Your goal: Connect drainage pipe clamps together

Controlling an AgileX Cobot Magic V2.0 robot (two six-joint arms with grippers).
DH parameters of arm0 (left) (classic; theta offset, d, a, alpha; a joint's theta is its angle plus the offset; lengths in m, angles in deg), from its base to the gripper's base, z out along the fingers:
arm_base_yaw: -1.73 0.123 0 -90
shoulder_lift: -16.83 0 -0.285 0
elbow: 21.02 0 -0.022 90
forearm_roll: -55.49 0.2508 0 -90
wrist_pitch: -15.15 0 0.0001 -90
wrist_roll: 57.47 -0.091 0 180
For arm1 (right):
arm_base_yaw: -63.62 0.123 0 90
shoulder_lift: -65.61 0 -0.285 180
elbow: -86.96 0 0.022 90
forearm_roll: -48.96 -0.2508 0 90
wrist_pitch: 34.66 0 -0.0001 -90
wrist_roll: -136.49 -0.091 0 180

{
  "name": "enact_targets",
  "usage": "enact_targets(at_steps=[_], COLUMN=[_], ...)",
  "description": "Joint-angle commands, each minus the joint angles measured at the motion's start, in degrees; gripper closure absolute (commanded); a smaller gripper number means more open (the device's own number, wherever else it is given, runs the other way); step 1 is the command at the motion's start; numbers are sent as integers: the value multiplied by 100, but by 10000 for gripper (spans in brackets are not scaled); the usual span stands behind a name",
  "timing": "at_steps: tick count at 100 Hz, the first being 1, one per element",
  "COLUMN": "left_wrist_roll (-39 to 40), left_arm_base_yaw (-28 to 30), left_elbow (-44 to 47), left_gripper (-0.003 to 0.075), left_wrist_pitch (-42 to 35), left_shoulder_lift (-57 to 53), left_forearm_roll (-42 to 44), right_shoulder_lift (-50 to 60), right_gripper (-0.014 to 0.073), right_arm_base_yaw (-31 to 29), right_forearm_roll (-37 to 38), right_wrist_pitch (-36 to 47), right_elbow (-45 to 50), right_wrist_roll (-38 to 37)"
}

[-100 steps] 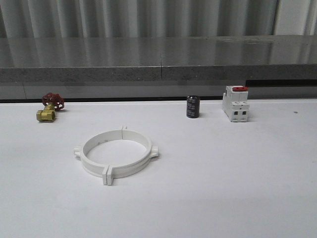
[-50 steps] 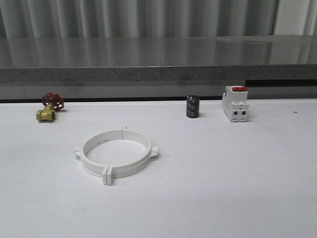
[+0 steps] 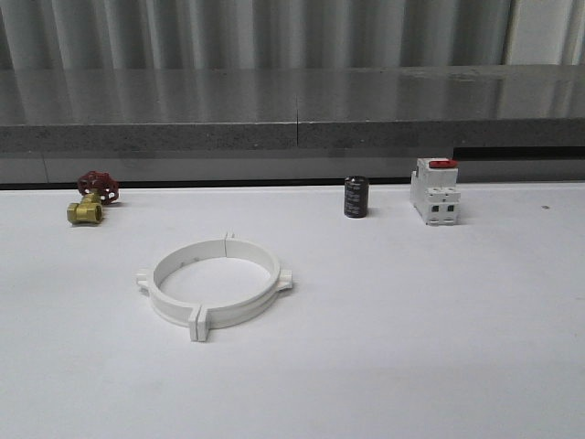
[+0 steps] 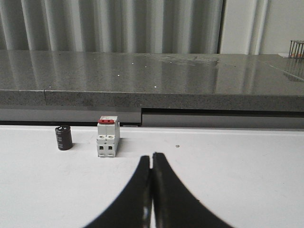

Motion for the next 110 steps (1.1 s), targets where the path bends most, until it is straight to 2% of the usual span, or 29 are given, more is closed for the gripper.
enact_targets(at_steps=[1, 52, 59, 78, 97, 110], left_wrist_roll=[-10, -10, -10, -10, -10, -444], left_arm_base_yaw=[9, 9, 9, 212, 570, 609], left_elbow=[-154, -143, -73, 794, 1714, 2136], left_gripper=[741, 741, 741, 741, 741, 741], left_wrist_pitch=[-414, -390, -702, -2391, -2546, -2546], left_shoulder_lift=[26, -17, -142, -807, -1774, -2499], left_forearm_roll=[-12, 18, 30, -90, -373, -569], right_shoulder_lift=[109, 109, 109, 109, 109, 109], right_gripper=[660, 660, 660, 660, 660, 660], right_arm_base_yaw=[-45, -45, -45, -45, -45, -45], right_forearm_roll=[-14, -14, -14, -14, -14, -14], right_wrist_pitch=[428, 428, 428, 428, 428, 428], right_elbow=[-114, -114, -114, -114, -114, -114], right_wrist_roll=[-23, -23, -23, -23, -23, -23])
